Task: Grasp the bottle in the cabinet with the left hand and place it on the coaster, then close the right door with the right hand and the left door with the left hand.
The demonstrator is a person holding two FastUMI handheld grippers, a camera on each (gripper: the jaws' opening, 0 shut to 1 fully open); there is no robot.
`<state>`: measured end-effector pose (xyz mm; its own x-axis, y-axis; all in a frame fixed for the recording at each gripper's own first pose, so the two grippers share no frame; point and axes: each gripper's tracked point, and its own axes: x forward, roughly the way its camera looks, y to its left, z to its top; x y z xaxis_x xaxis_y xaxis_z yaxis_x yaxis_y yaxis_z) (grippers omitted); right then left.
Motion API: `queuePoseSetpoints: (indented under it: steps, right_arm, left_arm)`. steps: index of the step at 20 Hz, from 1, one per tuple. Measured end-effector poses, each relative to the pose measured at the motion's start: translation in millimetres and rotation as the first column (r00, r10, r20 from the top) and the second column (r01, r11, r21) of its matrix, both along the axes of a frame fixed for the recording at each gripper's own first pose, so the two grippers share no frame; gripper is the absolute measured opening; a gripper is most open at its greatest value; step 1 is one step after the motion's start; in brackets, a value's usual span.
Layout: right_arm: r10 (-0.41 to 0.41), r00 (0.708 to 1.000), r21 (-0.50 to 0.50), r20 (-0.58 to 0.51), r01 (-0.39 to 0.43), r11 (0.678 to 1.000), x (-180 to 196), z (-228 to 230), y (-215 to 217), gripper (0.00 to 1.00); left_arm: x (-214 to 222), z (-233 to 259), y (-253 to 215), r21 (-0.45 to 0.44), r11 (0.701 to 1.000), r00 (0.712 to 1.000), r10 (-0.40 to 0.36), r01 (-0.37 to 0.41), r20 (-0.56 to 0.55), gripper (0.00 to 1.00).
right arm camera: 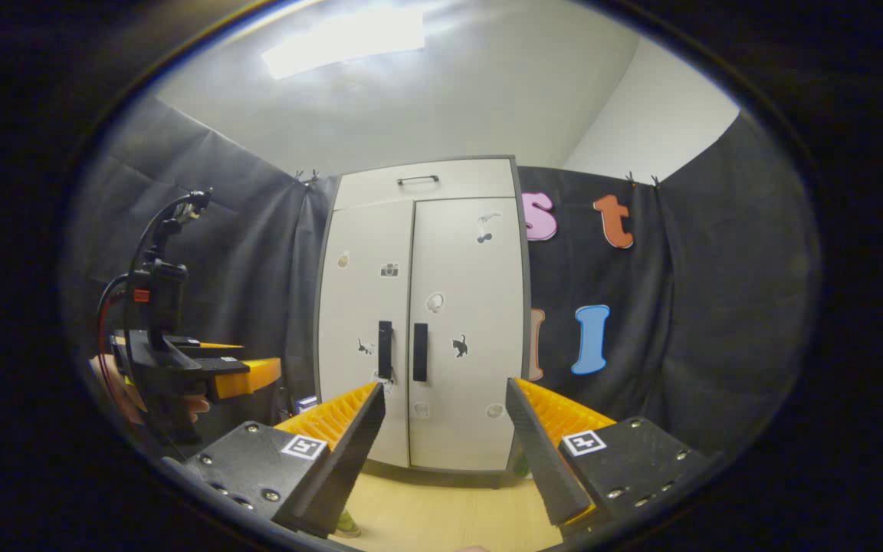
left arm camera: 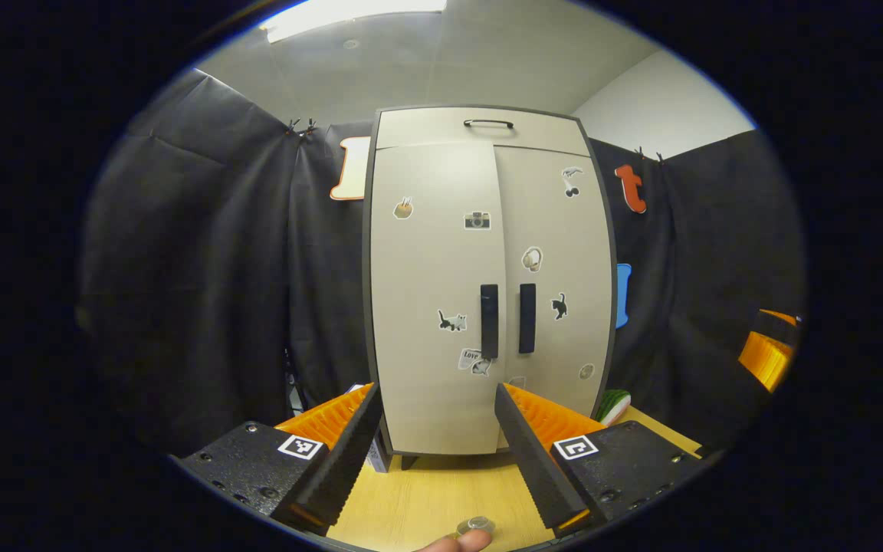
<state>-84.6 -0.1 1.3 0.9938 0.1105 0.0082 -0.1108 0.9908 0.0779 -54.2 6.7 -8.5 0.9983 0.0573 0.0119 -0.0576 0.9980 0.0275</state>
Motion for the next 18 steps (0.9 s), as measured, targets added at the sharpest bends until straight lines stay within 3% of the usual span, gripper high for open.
queuePoseSetpoints:
  steps: [2, 6, 12, 18]
  right_arm:
    - [-0.014, 1.0, -0.001, 0.01, 0.014, 1.0, 1.2, 2.8, -1.3, 0.94]
    - [-0.033, 0.999, -0.002, 0.016, 0.033, 0.999, 9.6, 6.8, -0.7, 0.94]
    - [-0.067, 0.998, 0.011, 0.015, 0.067, 0.998, 14.7, 11.3, 9.0, 0.96]
    - [-0.057, 0.998, 0.012, 0.037, 0.056, 0.998, 16.5, 16.2, 27.6, 0.96]
  left_arm:
    - [6.6, 2.0, -13.8, -0.007, 0.999, 0.999, -0.045, 0.045, 0.004, 0.94]
    - [17.7, 13.9, -16.3, 0.01, 0.998, 0.998, -0.061, 0.06, 0.025, 0.91]
    - [23.5, -5.4, -17.2, 0.031, 0.991, 0.992, -0.127, 0.127, -0.021, 0.93]
    - [17.6, 17.1, -14.1, -0.012, 0.984, 0.982, -0.174, 0.175, 0.074, 0.91]
